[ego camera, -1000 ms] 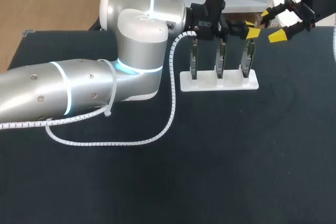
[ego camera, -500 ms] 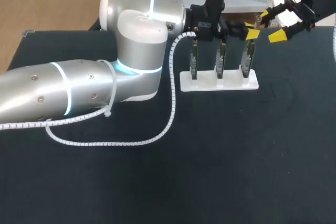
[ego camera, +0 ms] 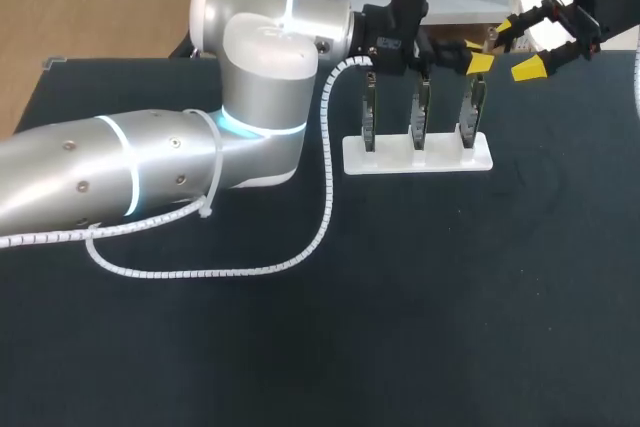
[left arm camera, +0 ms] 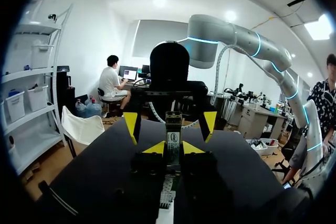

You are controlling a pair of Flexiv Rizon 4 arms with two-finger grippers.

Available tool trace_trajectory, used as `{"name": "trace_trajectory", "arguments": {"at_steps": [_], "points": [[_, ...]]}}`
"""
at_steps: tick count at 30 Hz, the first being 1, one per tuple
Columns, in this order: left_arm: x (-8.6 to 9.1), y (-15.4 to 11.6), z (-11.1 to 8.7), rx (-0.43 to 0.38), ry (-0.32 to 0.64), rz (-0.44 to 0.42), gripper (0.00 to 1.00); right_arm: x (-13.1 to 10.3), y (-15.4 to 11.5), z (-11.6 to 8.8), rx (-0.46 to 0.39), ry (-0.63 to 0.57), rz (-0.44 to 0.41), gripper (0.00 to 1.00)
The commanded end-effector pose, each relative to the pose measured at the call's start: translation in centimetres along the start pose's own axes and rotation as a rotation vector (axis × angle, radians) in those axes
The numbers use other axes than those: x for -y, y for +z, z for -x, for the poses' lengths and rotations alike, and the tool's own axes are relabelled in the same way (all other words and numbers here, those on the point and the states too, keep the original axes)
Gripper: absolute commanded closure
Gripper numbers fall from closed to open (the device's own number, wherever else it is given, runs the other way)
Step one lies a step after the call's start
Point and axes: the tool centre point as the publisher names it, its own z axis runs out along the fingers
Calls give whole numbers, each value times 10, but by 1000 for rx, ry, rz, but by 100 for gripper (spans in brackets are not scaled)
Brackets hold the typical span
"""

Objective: Pick up the optical module with the left hand, and insert it into the network port with the right hand.

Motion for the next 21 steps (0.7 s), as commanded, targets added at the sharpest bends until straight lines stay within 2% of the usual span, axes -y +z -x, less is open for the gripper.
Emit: {"name": "trace_trajectory", "arguments": {"at_steps": [1, 21], "points": [[-7, 4, 2, -8, -1, -16, 100, 1, 0, 0, 0, 0, 2, 0], [-2, 6, -3, -4, -13, -9, 100, 1, 0, 0, 0, 0, 2, 0]]}}
